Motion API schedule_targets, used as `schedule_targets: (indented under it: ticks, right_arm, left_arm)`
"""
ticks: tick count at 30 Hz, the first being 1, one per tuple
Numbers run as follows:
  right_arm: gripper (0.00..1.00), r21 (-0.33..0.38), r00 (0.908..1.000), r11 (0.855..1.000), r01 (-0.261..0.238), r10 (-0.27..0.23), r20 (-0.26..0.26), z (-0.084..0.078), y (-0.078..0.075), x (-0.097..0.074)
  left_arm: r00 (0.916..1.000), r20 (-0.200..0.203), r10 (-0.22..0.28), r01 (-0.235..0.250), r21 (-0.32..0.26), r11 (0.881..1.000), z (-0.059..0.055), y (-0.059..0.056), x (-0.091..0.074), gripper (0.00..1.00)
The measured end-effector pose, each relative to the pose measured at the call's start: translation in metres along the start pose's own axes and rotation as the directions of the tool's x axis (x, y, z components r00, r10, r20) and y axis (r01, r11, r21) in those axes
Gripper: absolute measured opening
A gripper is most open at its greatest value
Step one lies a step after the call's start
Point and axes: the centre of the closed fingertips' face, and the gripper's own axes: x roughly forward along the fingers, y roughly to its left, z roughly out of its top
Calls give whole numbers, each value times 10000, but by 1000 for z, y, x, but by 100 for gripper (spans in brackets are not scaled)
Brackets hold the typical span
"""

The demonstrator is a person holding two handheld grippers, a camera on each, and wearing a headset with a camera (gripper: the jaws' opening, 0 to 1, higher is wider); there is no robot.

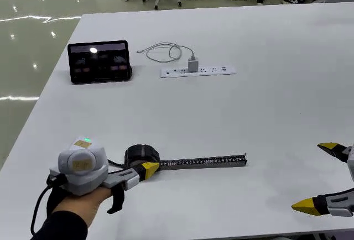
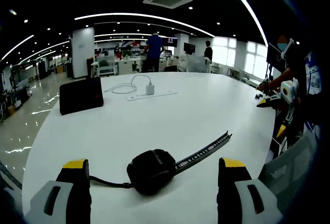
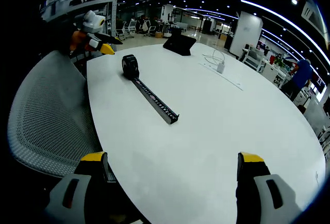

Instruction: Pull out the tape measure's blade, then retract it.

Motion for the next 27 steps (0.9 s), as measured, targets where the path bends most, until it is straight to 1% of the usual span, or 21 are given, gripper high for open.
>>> schedule_targets:
  ticks: [1,3,4,5,7,9,10,11,12,13,14,15,17,19,23,24,26,27]
  right_arm:
    - [100,-46,10000,10000,-20,20,-30,0,0,1]
    - [100,-77,10000,10000,-60,59,-64,1,1,2]
    - [100,-85,9999,9999,-104,104,-87,1,2,3]
    - [100,-116,9999,9998,-141,140,-88,2,2,4]
    - [100,-197,9997,9996,-204,202,-123,4,3,7]
    - [100,-258,9995,9993,-273,269,-144,6,3,9]
    - [100,-285,9994,9991,-304,300,-148,7,4,11]
    - [100,-331,9992,9988,-360,355,-171,9,4,13]
    - [100,-366,9990,9985,-398,391,-201,9,4,14]
    - [100,-410,9988,9982,-443,433,-237,11,4,16]
    - [100,-468,9984,9976,-518,506,-267,13,4,18]
    - [100,-501,9982,9972,-552,539,-277,14,4,20]
    - [100,-615,9972,9957,-689,669,-344,17,5,24]
    - [100,-692,9966,9947,-760,734,-387,21,3,29]
    - [100,-853,9945,9915,-981,945,-459,26,0,39]
    - [100,-943,9932,9896,-1090,1045,-517,27,0,43]
    - [100,-1120,9911,9857,-1258,1198,-587,29,-2,51]
    - [100,-1183,9898,9838,-1349,1284,-615,31,-1,54]
  left_arm:
    - [9999,-114,-91,92,63,9999,-4,-4,2,100]
    - [9996,-283,-5,10,201,9998,-9,-5,4,100]
    - [9992,-387,58,-56,70,10000,-13,-6,6,100]
    - [9991,-423,35,-38,-54,10000,-15,-6,7,100]
    - [9990,-438,-69,68,-28,10000,-17,-10,10,100]
    - [9987,-500,27,-22,99,9999,-19,-7,14,100]
    - [9988,-453,173,-171,40,9998,-18,-4,15,100]
    - [9974,8,720,-719,-224,9972,-15,5,20,100]
    - [9975,-452,543,-557,-308,9980,-23,2,23,100]
    - [9972,-577,468,-489,-353,9982,-26,1,27,100]
    - [9974,-230,685,-688,-124,9976,-21,5,31,100]
    - [9971,-229,729,-732,-98,9973,-22,6,33,100]
    - [9976,-290,621,-631,-350,9974,-25,3,36,100]
    - [9975,-389,587,-605,-460,9971,-29,2,39,100]
    - [9982,-216,568,-576,-419,9975,-28,0,42,100]
    - [9984,-130,557,-563,-452,9974,-29,1,44,100]
    - [9987,-97,508,-513,-661,9965,-29,0,47,100]
    - [9988,-79,488,-493,-657,9966,-30,0,48,100]
